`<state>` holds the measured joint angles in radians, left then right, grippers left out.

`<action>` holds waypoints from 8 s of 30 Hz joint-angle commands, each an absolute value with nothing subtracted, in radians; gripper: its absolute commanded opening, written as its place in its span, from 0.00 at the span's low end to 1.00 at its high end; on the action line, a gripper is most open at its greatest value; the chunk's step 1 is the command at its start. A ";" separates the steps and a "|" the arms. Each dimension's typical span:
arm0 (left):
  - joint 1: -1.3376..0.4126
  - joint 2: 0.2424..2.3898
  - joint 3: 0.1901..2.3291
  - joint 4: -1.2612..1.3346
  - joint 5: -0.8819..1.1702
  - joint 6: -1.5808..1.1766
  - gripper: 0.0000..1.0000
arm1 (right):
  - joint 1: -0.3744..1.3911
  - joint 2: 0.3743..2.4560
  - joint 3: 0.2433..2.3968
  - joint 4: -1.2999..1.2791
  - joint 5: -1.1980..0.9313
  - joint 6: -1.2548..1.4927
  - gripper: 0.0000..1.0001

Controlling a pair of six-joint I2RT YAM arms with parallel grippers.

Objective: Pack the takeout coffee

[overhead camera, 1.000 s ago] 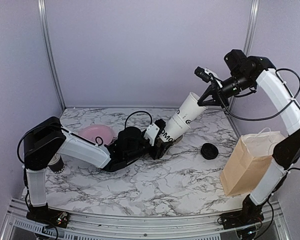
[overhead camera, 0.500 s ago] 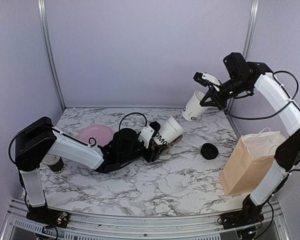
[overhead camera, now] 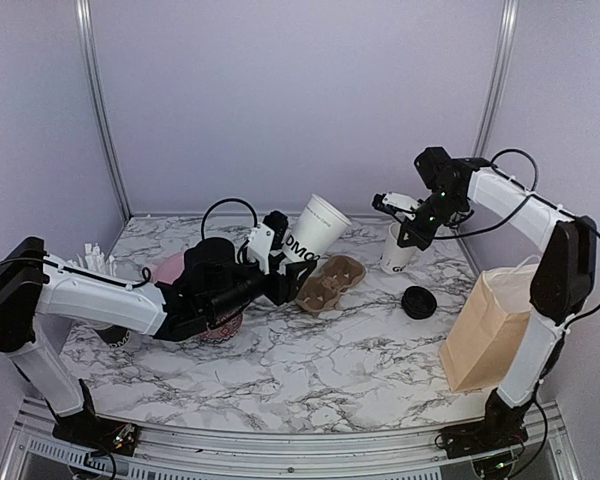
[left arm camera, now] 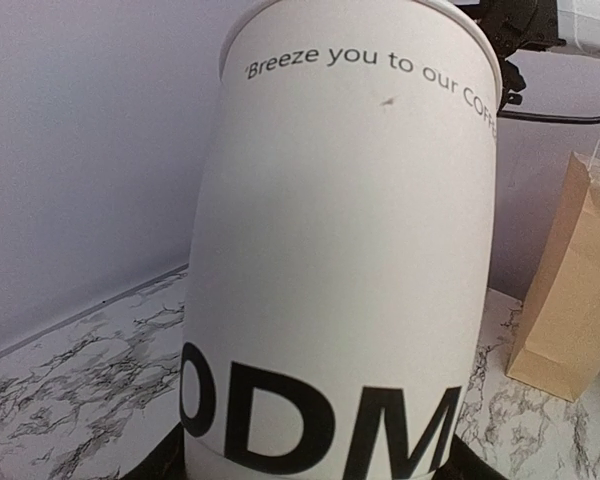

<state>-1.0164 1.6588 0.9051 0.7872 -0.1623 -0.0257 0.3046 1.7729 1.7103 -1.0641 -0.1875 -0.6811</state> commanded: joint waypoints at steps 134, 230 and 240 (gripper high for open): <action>-0.908 1.262 0.999 -0.038 -0.416 -0.182 0.99 | 0.471 1.688 1.323 -0.827 0.025 -0.407 0.46; -0.976 1.408 1.035 -0.035 -0.354 -0.135 0.99 | 0.315 1.752 1.386 -0.944 0.013 -0.362 0.02; -0.985 1.429 1.044 -0.033 -0.342 -0.133 0.99 | 0.211 1.805 1.469 -0.926 0.073 -0.386 0.20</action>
